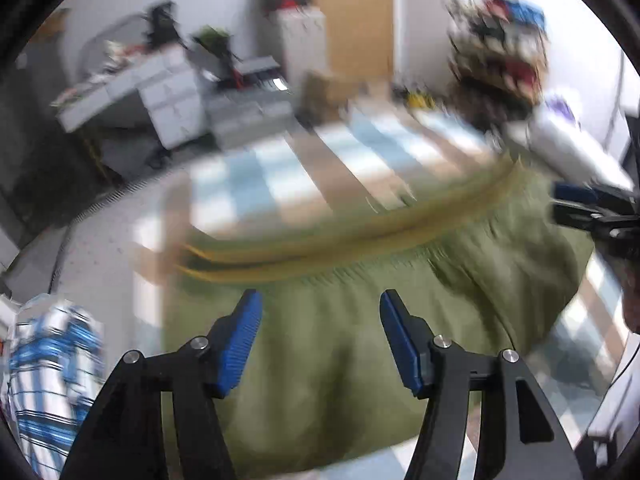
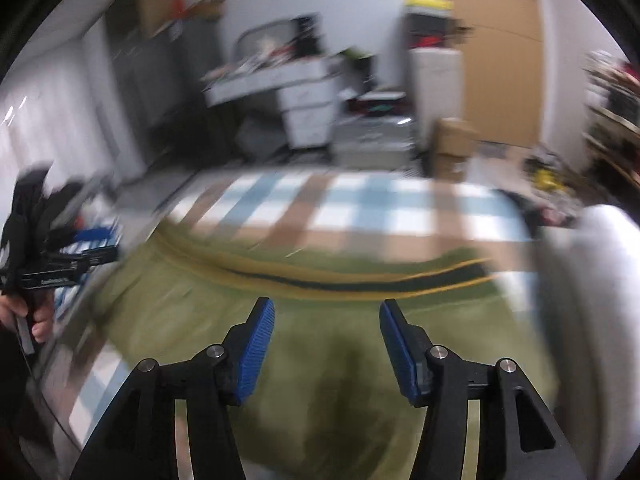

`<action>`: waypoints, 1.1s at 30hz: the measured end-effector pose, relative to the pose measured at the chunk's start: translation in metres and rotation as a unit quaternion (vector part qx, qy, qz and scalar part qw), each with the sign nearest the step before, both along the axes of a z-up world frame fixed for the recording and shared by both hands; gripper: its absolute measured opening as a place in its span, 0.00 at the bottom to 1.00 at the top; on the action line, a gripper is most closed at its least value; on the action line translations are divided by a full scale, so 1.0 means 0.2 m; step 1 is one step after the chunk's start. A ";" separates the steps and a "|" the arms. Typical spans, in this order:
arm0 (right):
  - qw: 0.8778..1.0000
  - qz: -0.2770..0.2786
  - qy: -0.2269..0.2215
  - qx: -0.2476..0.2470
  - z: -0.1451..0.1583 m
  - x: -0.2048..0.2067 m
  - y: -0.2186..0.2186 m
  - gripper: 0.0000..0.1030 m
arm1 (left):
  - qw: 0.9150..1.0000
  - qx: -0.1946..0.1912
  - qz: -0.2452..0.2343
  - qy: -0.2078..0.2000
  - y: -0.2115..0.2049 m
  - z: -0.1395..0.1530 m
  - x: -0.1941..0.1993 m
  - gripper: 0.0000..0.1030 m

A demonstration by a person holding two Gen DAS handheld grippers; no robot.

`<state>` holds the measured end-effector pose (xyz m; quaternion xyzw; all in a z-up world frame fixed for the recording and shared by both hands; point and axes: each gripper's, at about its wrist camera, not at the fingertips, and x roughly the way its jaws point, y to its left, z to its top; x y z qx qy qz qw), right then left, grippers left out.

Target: Fold large clothes

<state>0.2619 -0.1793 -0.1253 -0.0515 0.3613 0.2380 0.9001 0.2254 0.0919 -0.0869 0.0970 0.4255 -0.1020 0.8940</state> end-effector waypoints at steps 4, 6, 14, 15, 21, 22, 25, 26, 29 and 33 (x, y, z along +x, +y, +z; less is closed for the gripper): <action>0.992 -0.029 0.027 -0.117 -0.34 0.07 0.22 0.50 | 0.996 0.002 0.065 0.057 0.08 -0.28 0.14 0.64; 0.993 -0.033 0.013 -0.109 -0.35 0.07 0.20 0.50 | 0.995 -0.039 0.079 0.049 0.16 -0.29 0.15 0.66; 0.992 -0.120 -0.036 -0.030 -0.07 -0.07 -0.19 0.54 | 0.992 -0.062 0.096 -0.061 0.16 -0.34 0.03 0.70; 0.987 -0.146 -0.047 -0.043 -0.06 -0.08 -0.25 0.55 | 0.992 -0.061 0.097 -0.061 0.15 -0.34 0.03 0.70; 0.980 -0.196 0.035 -0.025 -0.25 0.03 -0.48 0.55 | 0.990 -0.084 0.095 -0.055 0.17 -0.34 0.05 0.71; 0.979 -0.197 0.030 -0.029 -0.25 0.02 -0.46 0.56 | 0.990 -0.089 0.094 -0.055 0.17 -0.34 0.05 0.71; 0.976 -0.215 0.033 -0.031 -0.22 0.03 -0.44 0.57 | 0.990 -0.087 0.095 -0.056 0.16 -0.34 0.03 0.71; 0.974 -0.221 0.034 -0.034 -0.20 0.03 -0.44 0.57 | 0.990 -0.085 0.095 -0.056 0.15 -0.34 0.03 0.71; 0.972 -0.231 -0.017 -0.044 -0.11 0.02 -0.36 0.55 | 0.990 -0.087 0.095 -0.057 0.14 -0.34 0.02 0.71; 0.968 -0.235 -0.088 -0.028 -0.04 -0.02 -0.33 0.74 | 0.990 -0.086 0.094 -0.056 0.14 -0.34 0.02 0.72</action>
